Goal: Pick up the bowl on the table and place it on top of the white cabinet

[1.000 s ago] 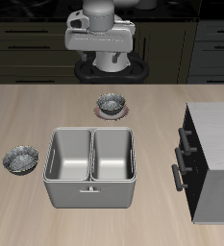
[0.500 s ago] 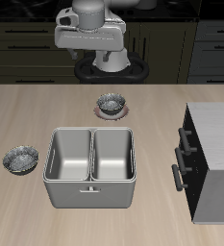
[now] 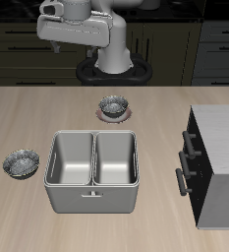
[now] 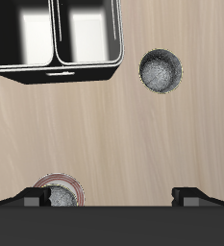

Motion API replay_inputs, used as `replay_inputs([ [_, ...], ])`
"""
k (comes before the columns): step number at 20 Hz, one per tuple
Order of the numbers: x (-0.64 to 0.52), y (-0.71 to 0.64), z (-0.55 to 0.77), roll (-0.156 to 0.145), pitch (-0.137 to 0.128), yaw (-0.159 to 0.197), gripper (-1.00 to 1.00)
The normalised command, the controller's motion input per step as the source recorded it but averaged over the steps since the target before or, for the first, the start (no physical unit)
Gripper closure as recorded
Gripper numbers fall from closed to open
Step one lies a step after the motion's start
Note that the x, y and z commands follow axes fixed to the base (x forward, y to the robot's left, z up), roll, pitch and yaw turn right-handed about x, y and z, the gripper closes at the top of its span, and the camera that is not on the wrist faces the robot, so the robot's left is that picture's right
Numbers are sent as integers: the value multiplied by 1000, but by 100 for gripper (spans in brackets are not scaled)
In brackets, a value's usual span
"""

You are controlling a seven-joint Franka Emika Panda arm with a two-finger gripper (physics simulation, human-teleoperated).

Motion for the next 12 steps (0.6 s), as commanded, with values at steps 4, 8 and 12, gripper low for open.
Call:
replay_inputs([
  [4,-32,-443,189,-24,-30,-4,-100],
  [8,-3,-382,64,-42,-9,-18,-100],
  [12,36,-151,-2,-42,-14,7,-100],
])
